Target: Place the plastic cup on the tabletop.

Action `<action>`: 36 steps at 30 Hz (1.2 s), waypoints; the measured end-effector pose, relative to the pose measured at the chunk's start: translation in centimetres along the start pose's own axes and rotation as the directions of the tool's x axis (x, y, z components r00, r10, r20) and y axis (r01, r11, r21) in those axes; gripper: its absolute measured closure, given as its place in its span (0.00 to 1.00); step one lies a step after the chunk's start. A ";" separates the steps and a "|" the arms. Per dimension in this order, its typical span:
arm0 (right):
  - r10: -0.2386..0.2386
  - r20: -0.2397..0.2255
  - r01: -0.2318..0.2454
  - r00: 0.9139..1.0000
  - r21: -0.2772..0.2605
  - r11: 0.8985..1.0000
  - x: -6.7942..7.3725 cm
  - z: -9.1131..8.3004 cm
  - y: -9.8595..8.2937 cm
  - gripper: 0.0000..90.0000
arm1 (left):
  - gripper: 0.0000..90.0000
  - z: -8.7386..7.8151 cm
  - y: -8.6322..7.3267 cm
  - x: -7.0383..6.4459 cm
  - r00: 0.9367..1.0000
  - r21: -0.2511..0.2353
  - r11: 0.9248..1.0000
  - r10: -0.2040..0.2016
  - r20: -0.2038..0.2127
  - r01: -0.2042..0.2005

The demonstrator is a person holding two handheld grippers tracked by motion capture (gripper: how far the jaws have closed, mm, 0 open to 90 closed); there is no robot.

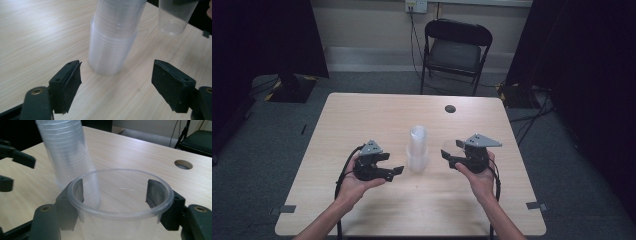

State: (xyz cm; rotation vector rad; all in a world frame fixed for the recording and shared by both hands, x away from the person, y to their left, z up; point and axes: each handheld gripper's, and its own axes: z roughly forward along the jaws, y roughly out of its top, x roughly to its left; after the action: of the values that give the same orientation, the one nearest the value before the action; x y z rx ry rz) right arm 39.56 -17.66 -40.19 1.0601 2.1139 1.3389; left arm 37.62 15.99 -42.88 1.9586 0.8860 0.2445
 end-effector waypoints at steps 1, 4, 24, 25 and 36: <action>0.003 0.004 -0.003 1.000 -0.002 1.000 -0.2 0.1 0.1 0.33 | 0.25 -0.2 -0.2 0.2 1.000 0.002 1.000 -0.014 0.006 0.014; -0.002 0.032 0.002 0.999 -0.001 1.000 -0.7 0.5 0.4 0.33 | 0.25 -0.7 -0.9 0.5 1.000 0.002 1.000 -0.014 -0.017 0.014; 0.076 0.085 -0.076 0.994 -0.006 0.997 -4.6 3.7 0.5 0.32 | 0.27 -3.3 -3.3 1.8 0.993 -0.099 0.993 -0.077 -0.094 0.068; 0.071 0.094 -0.071 0.993 -0.002 0.997 -4.7 4.0 0.6 0.32 | 0.28 -3.2 -3.3 1.9 0.992 -0.089 0.992 -0.092 -0.090 0.084; 0.083 0.103 -0.084 0.991 0.006 0.996 -5.5 7.6 0.9 0.32 | 0.28 -3.0 -3.4 2.2 0.988 -0.079 0.994 -0.078 -0.131 0.068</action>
State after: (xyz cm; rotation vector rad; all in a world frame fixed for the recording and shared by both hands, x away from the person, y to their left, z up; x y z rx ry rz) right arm 48.48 -17.38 -43.01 1.2073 2.0245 1.2835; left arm 36.02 20.51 -44.45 1.8531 1.0194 0.3640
